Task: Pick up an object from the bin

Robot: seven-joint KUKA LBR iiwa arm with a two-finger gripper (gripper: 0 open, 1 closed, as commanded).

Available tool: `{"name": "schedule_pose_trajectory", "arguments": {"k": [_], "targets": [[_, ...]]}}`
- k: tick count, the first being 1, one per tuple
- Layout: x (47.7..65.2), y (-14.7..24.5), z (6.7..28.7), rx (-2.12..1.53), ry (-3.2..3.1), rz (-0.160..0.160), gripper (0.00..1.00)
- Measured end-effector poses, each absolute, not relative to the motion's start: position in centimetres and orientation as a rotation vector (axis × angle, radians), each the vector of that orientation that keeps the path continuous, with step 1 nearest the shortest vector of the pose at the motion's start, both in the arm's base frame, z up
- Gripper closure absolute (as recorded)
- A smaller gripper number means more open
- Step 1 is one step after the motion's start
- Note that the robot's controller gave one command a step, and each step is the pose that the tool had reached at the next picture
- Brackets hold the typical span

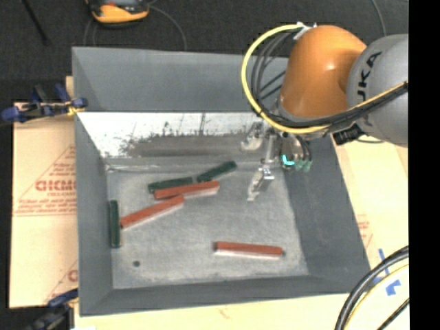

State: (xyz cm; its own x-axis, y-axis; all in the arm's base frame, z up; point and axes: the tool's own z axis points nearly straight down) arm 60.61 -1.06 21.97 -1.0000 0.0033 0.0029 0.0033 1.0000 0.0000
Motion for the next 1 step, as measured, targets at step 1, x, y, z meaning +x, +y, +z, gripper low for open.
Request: {"name": "schedule_pose_trajectory", "arguments": {"k": [1], "targets": [[60.77,-1.07,22.39,-0.005,-3.146,0.000,0.00]]}}
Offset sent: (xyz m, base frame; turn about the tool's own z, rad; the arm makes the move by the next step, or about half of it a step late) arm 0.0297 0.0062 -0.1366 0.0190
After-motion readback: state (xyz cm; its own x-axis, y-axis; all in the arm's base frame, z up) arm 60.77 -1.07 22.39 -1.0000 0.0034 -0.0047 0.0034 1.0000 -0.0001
